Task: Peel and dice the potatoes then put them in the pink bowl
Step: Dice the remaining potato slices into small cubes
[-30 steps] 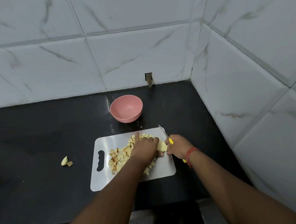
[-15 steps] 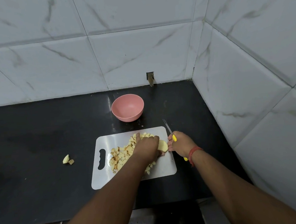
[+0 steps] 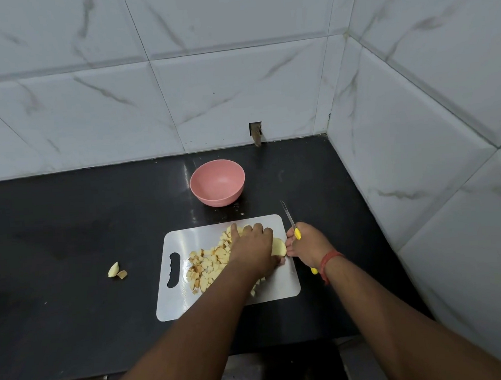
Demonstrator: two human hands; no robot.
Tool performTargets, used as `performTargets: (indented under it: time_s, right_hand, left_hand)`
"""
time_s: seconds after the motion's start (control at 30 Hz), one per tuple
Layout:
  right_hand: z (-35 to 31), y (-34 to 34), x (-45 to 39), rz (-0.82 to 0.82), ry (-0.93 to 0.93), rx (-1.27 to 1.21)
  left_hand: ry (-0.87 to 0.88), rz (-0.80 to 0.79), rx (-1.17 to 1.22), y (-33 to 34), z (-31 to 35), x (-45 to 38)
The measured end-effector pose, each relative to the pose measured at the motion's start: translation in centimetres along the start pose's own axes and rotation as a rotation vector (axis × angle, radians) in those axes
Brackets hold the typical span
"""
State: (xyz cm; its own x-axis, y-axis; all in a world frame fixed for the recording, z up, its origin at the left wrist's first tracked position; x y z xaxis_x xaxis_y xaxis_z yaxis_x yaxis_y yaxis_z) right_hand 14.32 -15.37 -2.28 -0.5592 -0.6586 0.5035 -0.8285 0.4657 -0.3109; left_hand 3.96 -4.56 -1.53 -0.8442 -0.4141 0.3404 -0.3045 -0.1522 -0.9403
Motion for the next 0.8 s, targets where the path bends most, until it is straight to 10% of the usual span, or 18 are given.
performTargets:
  time_s: [0.8]
  right_hand:
    - [-2.1,2.2,6.7,-0.053,0.203,0.397]
  left_hand:
    - [0.028,-0.012,0.045,0.0,0.4,0.2]
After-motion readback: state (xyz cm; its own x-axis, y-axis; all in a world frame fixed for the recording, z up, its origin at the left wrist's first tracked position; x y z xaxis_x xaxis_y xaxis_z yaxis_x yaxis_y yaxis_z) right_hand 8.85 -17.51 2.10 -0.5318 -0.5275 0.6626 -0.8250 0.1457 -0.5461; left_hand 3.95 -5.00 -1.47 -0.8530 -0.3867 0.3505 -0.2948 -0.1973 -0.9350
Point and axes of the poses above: each hand's wrist, its own x-axis away from the middle knuckle, its own y-axis out of the palm, z = x × y, the point moved 1 cm from there along -x, towards the middle knuckle, and after that the axes turned 8 degrees about -z, right-handed, at the moved point
